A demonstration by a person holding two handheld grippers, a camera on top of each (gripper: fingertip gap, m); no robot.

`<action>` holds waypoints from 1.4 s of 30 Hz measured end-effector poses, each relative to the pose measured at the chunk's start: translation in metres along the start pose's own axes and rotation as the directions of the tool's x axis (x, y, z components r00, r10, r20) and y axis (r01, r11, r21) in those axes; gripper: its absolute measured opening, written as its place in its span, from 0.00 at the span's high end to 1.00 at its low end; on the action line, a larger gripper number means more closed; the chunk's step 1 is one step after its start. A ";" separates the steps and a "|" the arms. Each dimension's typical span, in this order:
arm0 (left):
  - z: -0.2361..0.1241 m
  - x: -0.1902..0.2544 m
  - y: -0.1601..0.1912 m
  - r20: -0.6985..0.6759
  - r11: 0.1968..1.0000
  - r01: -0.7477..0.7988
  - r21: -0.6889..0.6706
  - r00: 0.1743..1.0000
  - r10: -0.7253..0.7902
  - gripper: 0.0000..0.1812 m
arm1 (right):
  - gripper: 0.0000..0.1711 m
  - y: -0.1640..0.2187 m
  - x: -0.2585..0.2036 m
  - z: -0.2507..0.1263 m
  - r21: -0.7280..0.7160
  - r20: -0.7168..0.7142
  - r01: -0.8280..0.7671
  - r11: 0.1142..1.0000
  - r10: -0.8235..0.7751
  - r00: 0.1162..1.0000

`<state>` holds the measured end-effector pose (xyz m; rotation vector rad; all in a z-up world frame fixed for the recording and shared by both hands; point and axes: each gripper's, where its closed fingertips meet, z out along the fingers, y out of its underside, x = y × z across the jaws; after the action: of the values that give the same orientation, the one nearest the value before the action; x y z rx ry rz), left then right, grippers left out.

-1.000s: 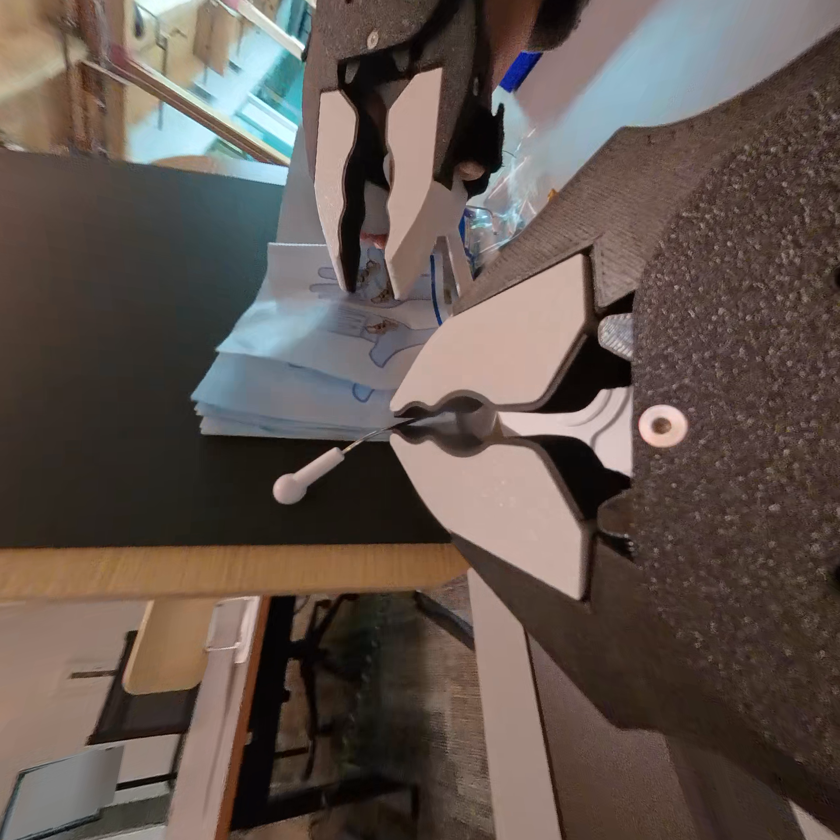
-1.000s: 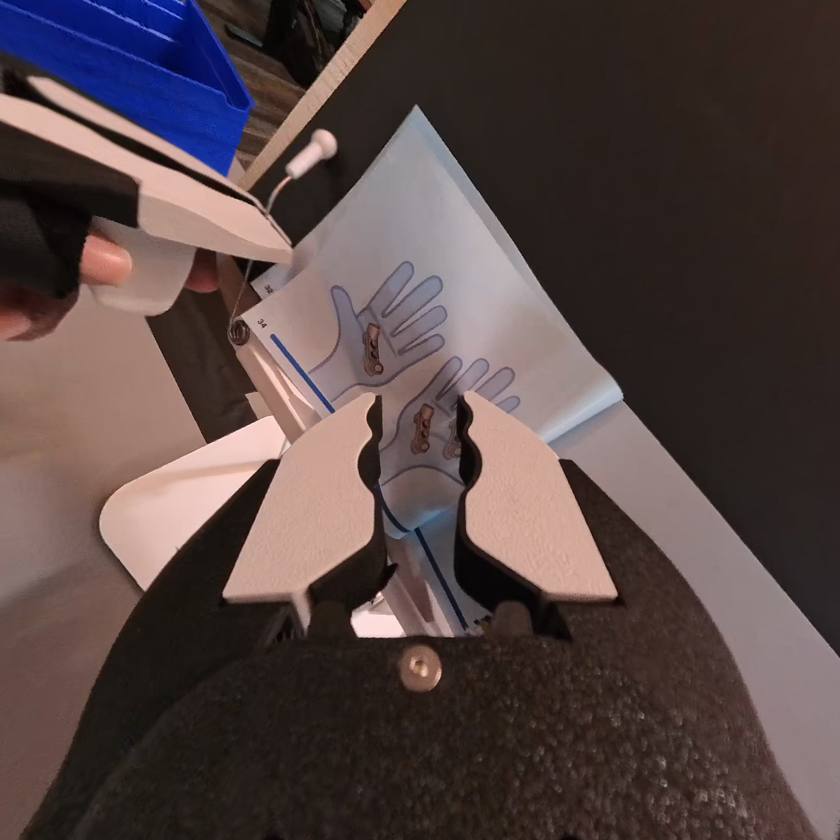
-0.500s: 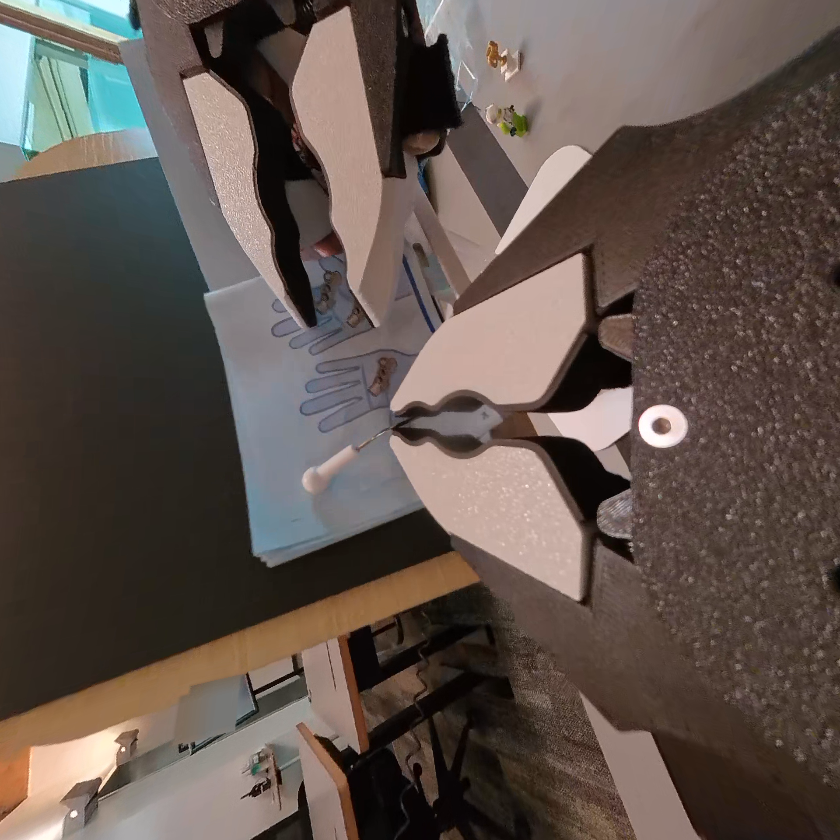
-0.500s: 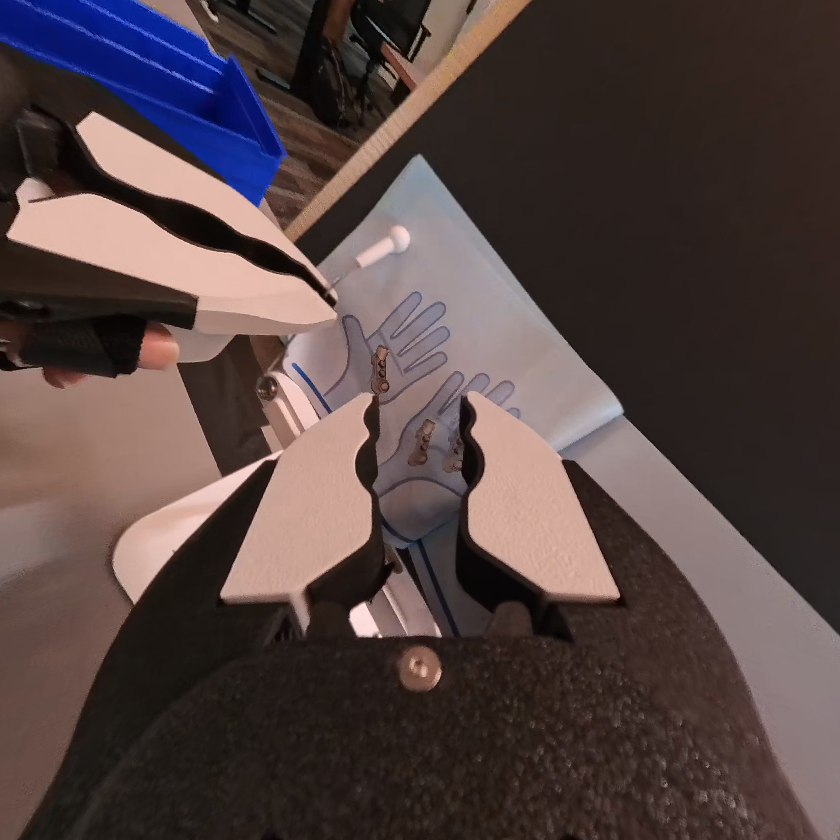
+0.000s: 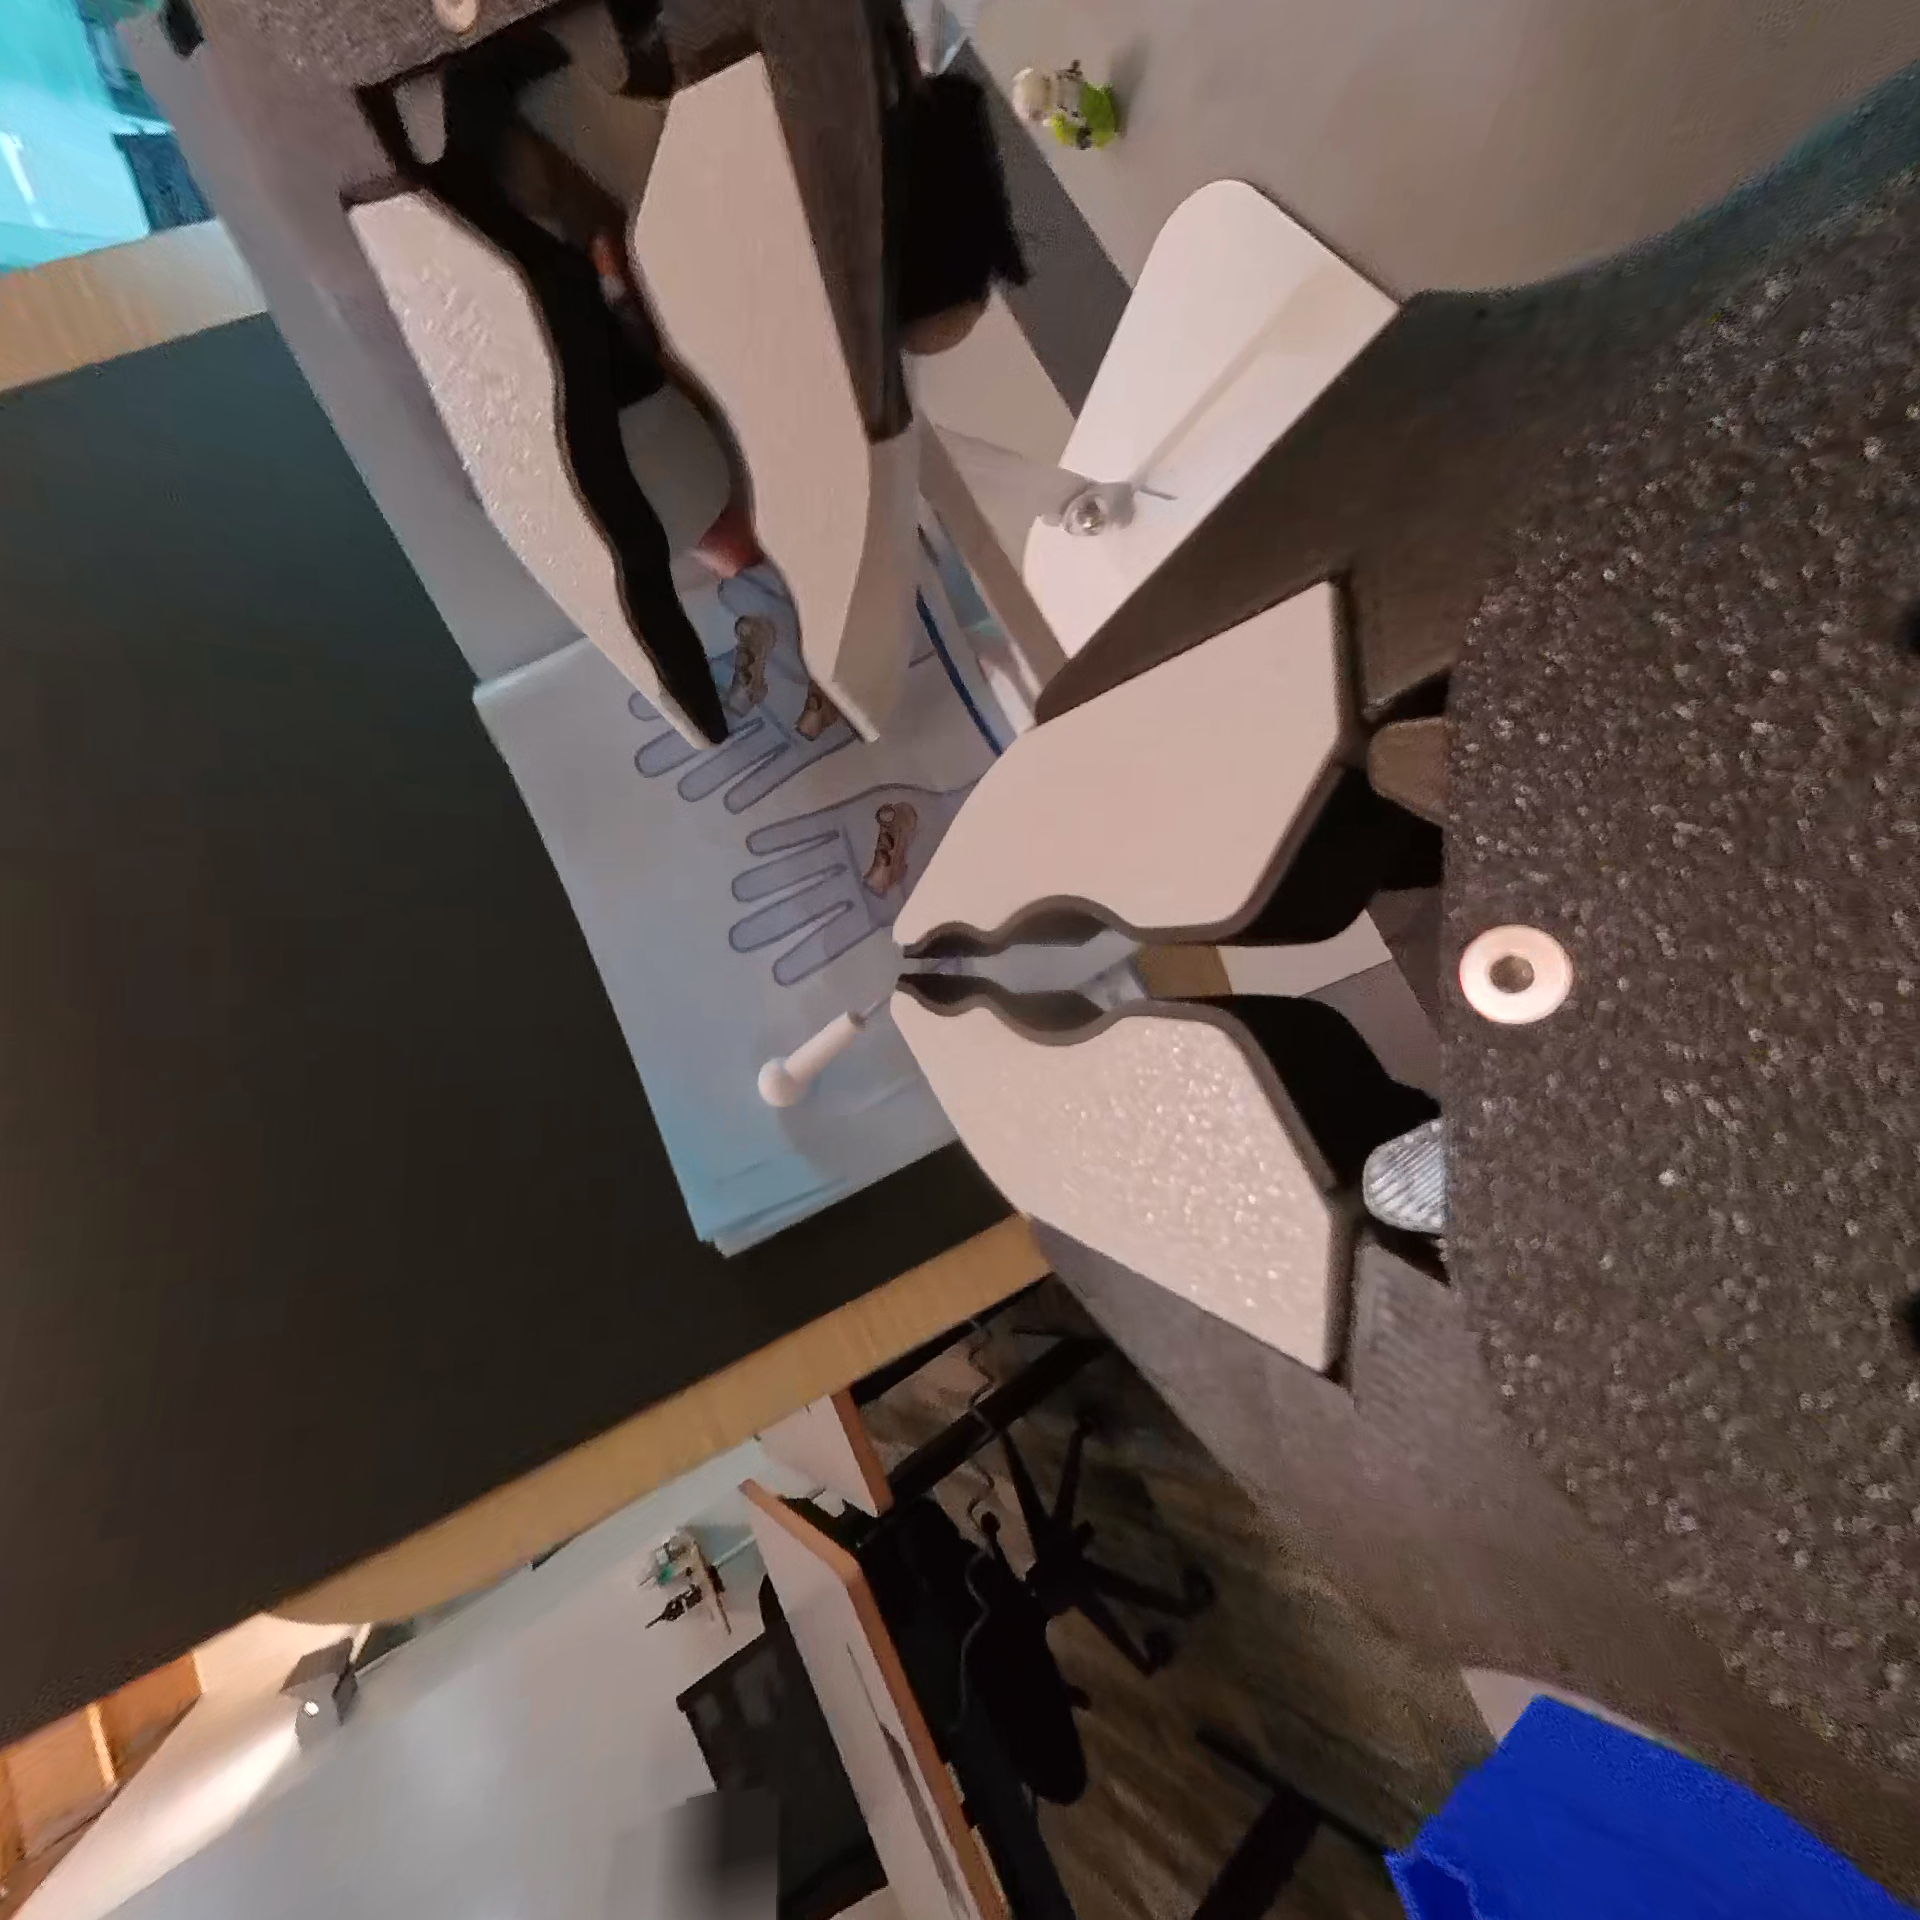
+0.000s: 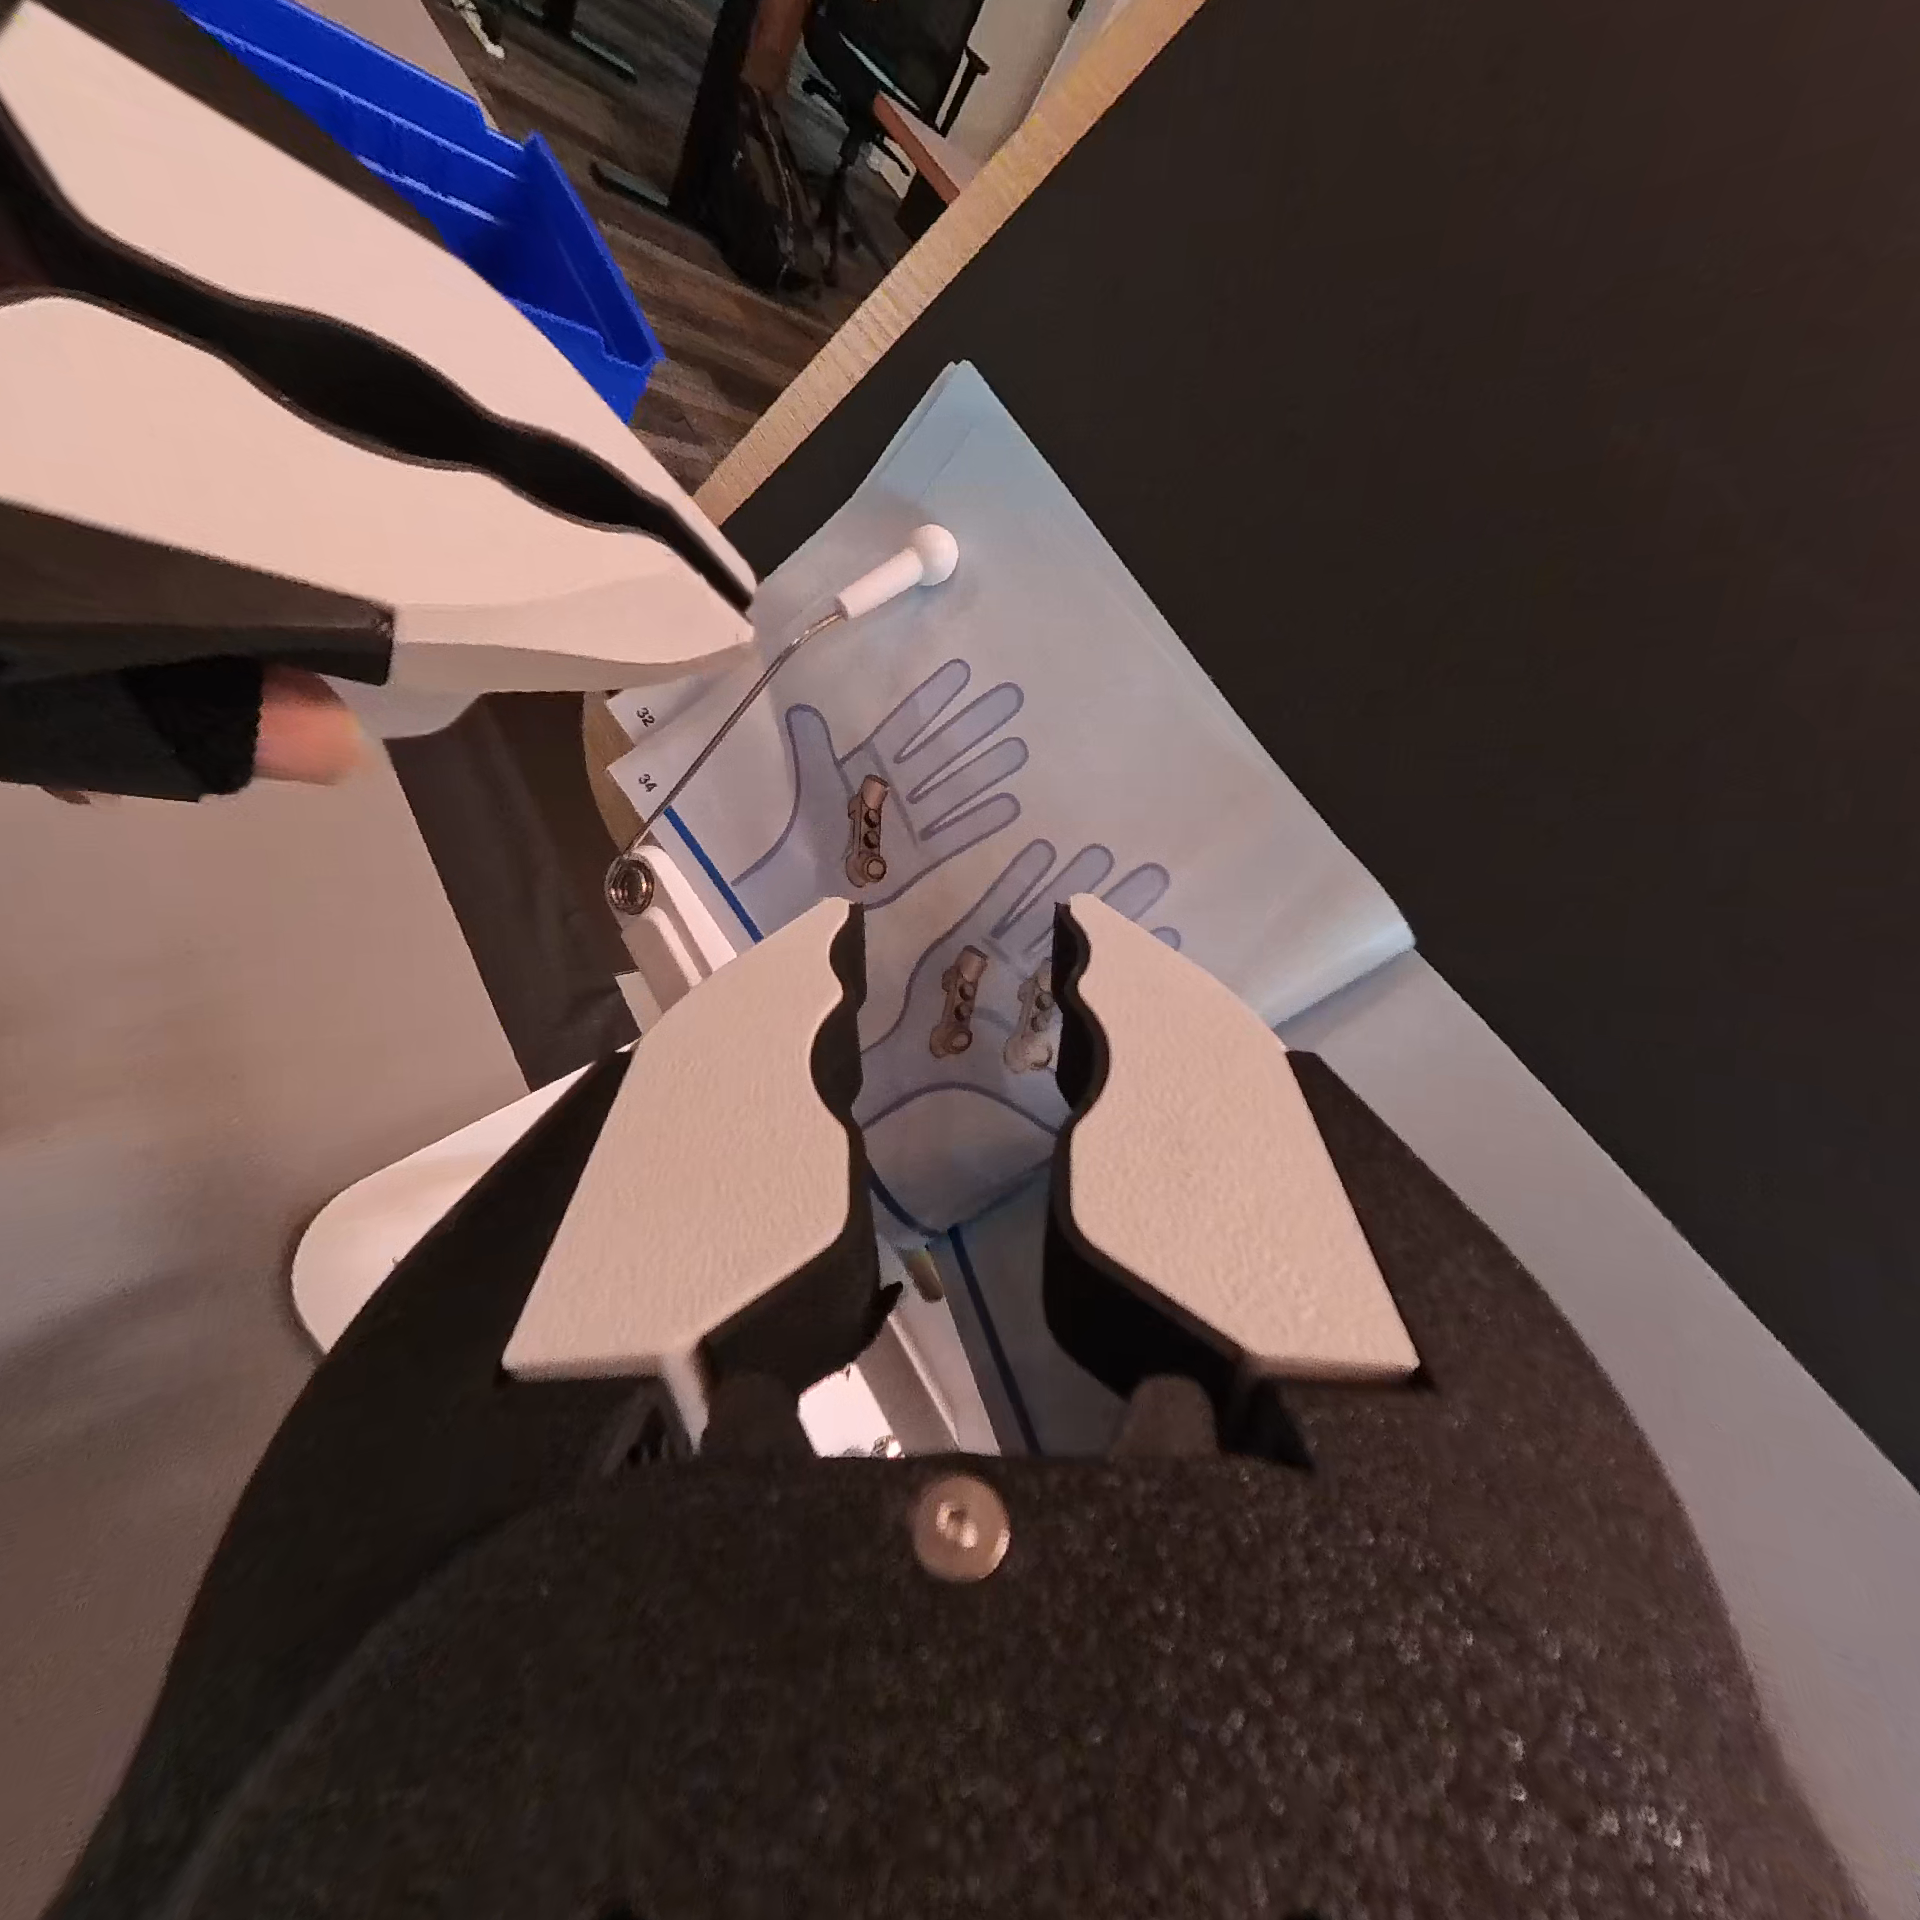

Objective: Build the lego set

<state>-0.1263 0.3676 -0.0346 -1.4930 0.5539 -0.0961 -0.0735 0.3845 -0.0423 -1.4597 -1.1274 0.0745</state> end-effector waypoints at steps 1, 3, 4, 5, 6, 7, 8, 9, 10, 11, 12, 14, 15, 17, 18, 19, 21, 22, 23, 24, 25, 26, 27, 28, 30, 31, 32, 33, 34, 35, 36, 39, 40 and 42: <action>0.000 0.006 0.001 -0.017 1.000 -0.029 -0.013 0.999 0.029 0.98 | 0.80 0.000 0.000 -0.001 0.005 0.002 -0.003 1.000 0.003 1.000; 0.002 0.019 0.011 -0.050 0.991 -0.107 -0.079 0.993 0.104 0.98 | 0.80 -0.001 0.001 -0.004 0.014 0.005 -0.008 1.000 0.008 1.000; 0.004 0.023 0.017 -0.055 0.982 -0.152 -0.112 0.988 0.147 0.98 | 0.80 -0.001 0.001 -0.007 0.022 0.009 -0.010 1.000 0.010 1.000; 0.005 0.026 0.022 -0.055 0.972 -0.194 -0.133 0.981 0.188 0.98 | 0.80 0.000 0.001 -0.010 0.027 0.010 -0.013 1.000 0.013 1.000; 0.006 0.028 0.025 -0.053 0.963 -0.229 -0.144 0.973 0.223 0.99 | 0.80 0.002 0.002 -0.015 0.030 0.008 -0.017 0.999 0.017 1.000; 0.007 0.029 0.026 -0.049 0.956 -0.253 -0.148 0.968 0.248 0.99 | 0.80 0.004 0.003 -0.021 0.036 0.003 -0.023 0.999 0.023 1.000; 0.007 0.030 0.027 -0.049 0.953 -0.265 -0.148 0.964 0.260 0.99 | 0.80 0.008 0.005 -0.027 0.036 -0.008 -0.031 0.999 0.031 0.999; 0.007 0.031 0.027 -0.053 0.953 -0.264 -0.148 0.964 0.259 1.00 | 0.80 0.013 0.008 -0.034 0.027 -0.024 -0.039 0.999 0.040 0.999; 0.008 0.033 0.027 -0.057 0.955 -0.257 -0.149 0.966 0.252 1.00 | 0.81 0.020 0.013 -0.041 0.013 -0.049 -0.047 0.999 0.048 0.998; 0.008 0.035 0.025 -0.063 0.956 -0.254 -0.145 0.967 0.247 1.00 | 0.82 0.029 0.020 -0.048 -0.011 -0.085 -0.051 0.999 0.050 0.995; 0.010 0.037 0.024 -0.069 0.957 -0.254 -0.139 0.967 0.246 1.00 | 0.83 0.039 0.029 -0.053 -0.046 -0.127 -0.049 0.998 0.043 0.991; 0.015 0.046 0.023 -0.086 0.954 -0.266 -0.138 0.963 0.256 0.99 | 0.85 0.062 0.045 -0.059 -0.128 -0.193 -0.042 0.991 0.017 0.981; 0.019 0.053 0.021 -0.095 0.952 -0.275 -0.136 0.960 0.263 0.99 | 0.85 0.073 0.051 -0.060 -0.170 -0.216 -0.040 0.985 0.003 0.976; 0.027 0.067 0.020 -0.108 0.943 -0.302 -0.137 0.951 0.289 0.99 | 0.90 0.082 0.065 -0.062 -0.193 -0.271 0.000 0.981 -0.053 0.961; 0.031 0.072 0.021 -0.109 0.935 -0.322 -0.146 0.945 0.309 0.99 | 0.92 0.083 0.069 -0.063 -0.200 -0.289 0.019 0.980 -0.078 0.954; 0.035 0.073 0.024 -0.103 0.923 -0.348 -0.162 0.937 0.335 0.99 | 0.91 0.084 0.071 -0.064 -0.207 -0.293 0.027 0.978 -0.089 0.952; 0.037 0.071 0.021 -0.058 0.898 -0.407 -0.165 0.913 0.403 1.00 | 0.90 0.087 0.072 -0.066 -0.228 -0.307 0.040 0.973 -0.111 0.945; 0.038 0.067 0.022 -0.044 0.883 -0.429 -0.188 0.902 0.429 1.00 | 0.89 0.087 0.072 -0.067 -0.234 -0.311 0.055 0.971 -0.128 0.942; 0.038 0.064 0.025 -0.039 0.873 -0.439 -0.213 0.896 0.442 1.00 | 0.89 0.088 0.072 -0.068 -0.233 -0.314 0.071 0.970 -0.144 0.938; 0.037 0.061 0.027 -0.039 0.867 -0.442 -0.231 0.894 0.446 1.00 | 0.89 0.089 0.072 -0.069 -0.240 -0.320 0.089 0.967 -0.165 0.933; 0.036 0.057 0.030 -0.039 0.860 -0.440 -0.257 0.894 0.445 1.00 | 0.90 0.090 0.073 -0.070 -0.254 -0.327 0.110 0.961 -0.192 0.925; 0.035 0.052 0.030 -0.034 0.856 -0.440 -0.271 0.893 0.449 1.00 | 0.90 0.092 0.073 -0.071 -0.265 -0.331 0.128 0.956 -0.215 0.919; 0.034 0.047 0.031 -0.030 0.846 -0.444 -0.295 0.890 0.456 1.00 | 0.90 0.092 0.073 -0.072 -0.265 -0.331 0.134 0.955 -0.221 0.917; 0.034 0.046 0.031 -0.039 0.841 -0.445 -0.306 0.889 0.456 1.00 | 0.90 0.092 0.073 -0.072 -0.262 -0.331 0.127 0.957 -0.213 0.919; 0.032 0.037 0.033 -0.034 0.812 -0.466 -0.351 0.873 0.487 1.00 | 0.89 0.094 0.075 -0.073 -0.266 -0.331 0.106 0.958 -0.194 0.924; 0.031 0.035 0.033 -0.035 0.804 -0.474 -0.359 0.868 0.496 1.00 | 0.89 0.094 0.076 -0.073 -0.267 -0.330 0.095 0.959 -0.184 0.926; 0.031 0.034 0.033 -0.037 0.798 -0.477 -0.368 0.865 0.500 1.00 | 0.88 0.094 0.076 -0.073 -0.266 -0.328 0.084 0.960 -0.172 0.929; 0.030 0.033 0.033 -0.035 0.797 -0.475 -0.372 0.866 0.499 1.00 | 0.88 0.095 0.076 -0.074 -0.263 -0.326 0.074 0.962 -0.160 0.932; 0.030 0.032 0.031 -0.023 0.805 -0.467 -0.365 0.869 0.493 1.00 | 0.88 0.095 0.076 -0.074 -0.260 -0.323 0.067 0.963 -0.152 0.934; 0.029 0.032 0.028 -0.012 0.821 -0.455 -0.344 0.877 0.481 1.00 | 0.89 0.094 0.075 -0.074 -0.257 -0.322 0.063 0.964 -0.147 0.935; 0.027 0.034 0.023 -0.003 0.844 -0.436 -0.314 0.889 0.458 1.00 | 0.89 0.094 0.075 -0.075 -0.257 -0.322 0.059 0.965 -0.143 0.936; 0.011 0.044 0.005 0.025 0.919 -0.348 -0.188 0.933 0.358 1.00 | 0.88 0.092 0.074 -0.079 -0.234 -0.321 0.018 0.972 -0.094 0.943; 0.004 0.048 0.001 0.030 0.940 -0.306 -0.150 0.949 0.314 1.00 | 0.87 0.091 0.074 -0.081 -0.217 -0.318 -0.003 0.976 -0.068 0.946; -0.012 0.056 -0.005 0.033 0.970 -0.227 -0.086 0.972 0.231 1.00 | 0.86 0.086 0.072 -0.087 -0.166 -0.319 -0.034 0.985 -0.021 0.948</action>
<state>-0.0813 0.3345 -0.0461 -1.4964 0.6991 0.1400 0.0686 0.3849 -0.0480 -1.5604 -0.8785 -0.2525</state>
